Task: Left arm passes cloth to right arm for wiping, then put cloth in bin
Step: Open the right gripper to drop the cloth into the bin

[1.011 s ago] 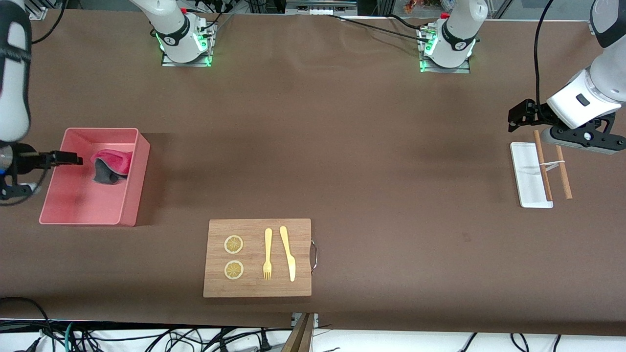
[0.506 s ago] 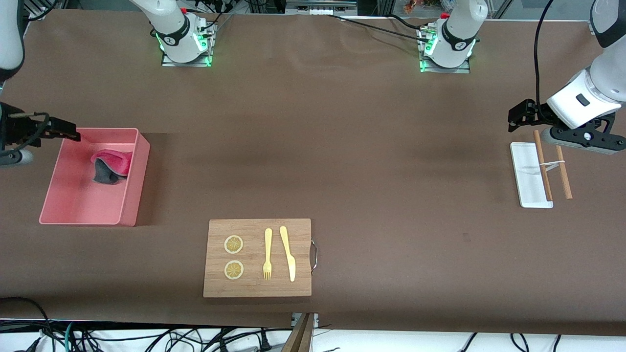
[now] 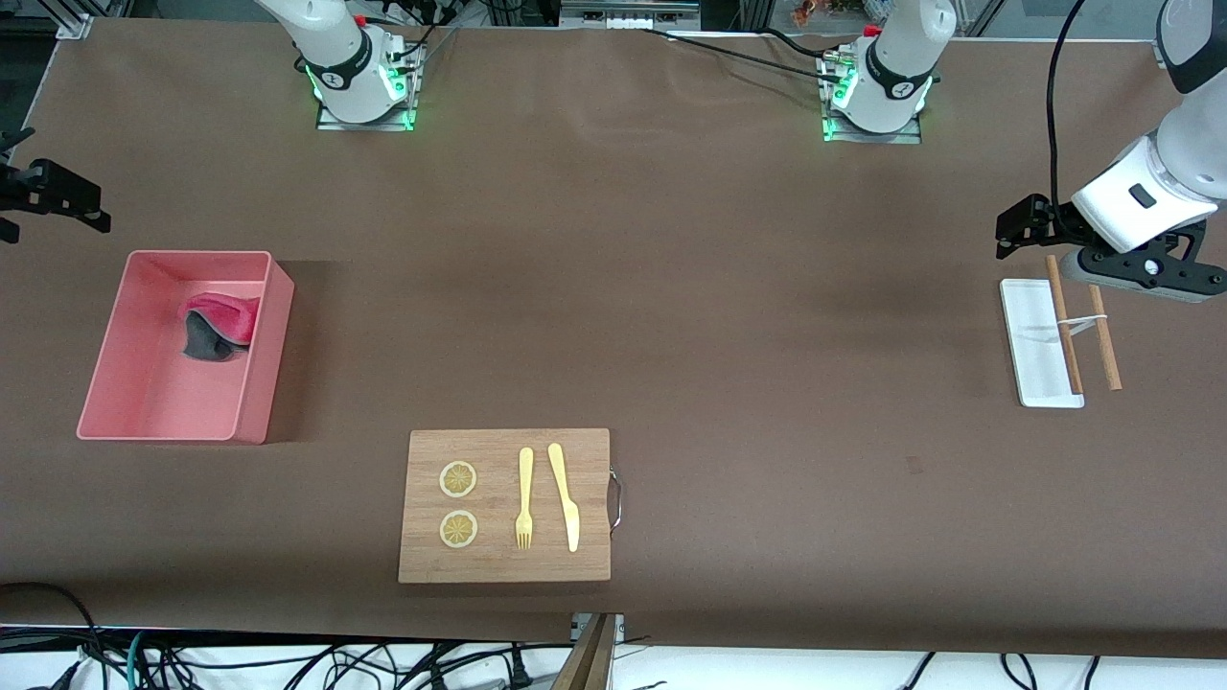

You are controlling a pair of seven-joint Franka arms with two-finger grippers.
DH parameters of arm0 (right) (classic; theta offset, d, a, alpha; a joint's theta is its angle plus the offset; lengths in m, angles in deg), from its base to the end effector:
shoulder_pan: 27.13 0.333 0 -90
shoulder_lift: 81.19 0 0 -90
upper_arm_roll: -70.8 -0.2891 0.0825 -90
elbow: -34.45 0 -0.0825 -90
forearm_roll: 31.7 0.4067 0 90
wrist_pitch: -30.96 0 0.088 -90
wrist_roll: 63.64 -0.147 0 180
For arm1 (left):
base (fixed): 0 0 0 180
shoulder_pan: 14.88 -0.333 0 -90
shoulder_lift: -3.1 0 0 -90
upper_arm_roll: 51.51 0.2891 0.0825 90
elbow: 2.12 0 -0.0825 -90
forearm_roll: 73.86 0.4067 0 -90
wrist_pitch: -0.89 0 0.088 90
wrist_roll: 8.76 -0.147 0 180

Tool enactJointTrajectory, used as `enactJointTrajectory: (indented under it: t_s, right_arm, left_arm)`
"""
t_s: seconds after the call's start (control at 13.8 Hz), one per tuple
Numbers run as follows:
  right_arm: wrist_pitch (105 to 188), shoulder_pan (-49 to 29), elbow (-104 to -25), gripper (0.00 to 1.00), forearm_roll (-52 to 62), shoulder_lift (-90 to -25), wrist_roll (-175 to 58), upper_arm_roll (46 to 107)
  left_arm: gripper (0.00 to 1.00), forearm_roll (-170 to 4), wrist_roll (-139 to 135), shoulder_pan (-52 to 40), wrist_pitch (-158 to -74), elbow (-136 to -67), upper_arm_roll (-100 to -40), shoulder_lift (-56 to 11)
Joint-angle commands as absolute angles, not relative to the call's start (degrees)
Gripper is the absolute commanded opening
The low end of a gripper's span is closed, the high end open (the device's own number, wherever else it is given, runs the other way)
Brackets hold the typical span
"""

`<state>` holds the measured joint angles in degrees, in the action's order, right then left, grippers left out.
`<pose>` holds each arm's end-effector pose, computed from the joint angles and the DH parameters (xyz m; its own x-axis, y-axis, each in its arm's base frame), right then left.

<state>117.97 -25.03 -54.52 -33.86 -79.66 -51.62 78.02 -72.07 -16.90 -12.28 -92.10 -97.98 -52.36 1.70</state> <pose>0.5737 -0.0564 0.5469 0.9907 0.1181 -0.0678 0.1201 -0.9924 0.0275 0.5794 -0.0304 0.4974 0.9762 -0.2023 -0.0781 -0.2044 -0.9787 -0.0198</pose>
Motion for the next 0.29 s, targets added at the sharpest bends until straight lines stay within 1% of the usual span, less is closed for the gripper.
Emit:
enactJointTrajectory:
  t_s: [0.0,0.22]
  right_arm:
    - [115.8,-26.7,-55.9,1.00,-34.2,-81.3,-56.5,75.6]
    - [115.8,-26.8,-55.9,1.00,-34.2,-81.2,-56.4,74.8]
  left_arm:
    - [1.00,-73.2,-18.3,-12.6,-91.4,-97.7,-52.3,1.7]
    - [1.00,-73.2,-18.3,-12.6,-91.4,-97.7,-52.3,1.7]
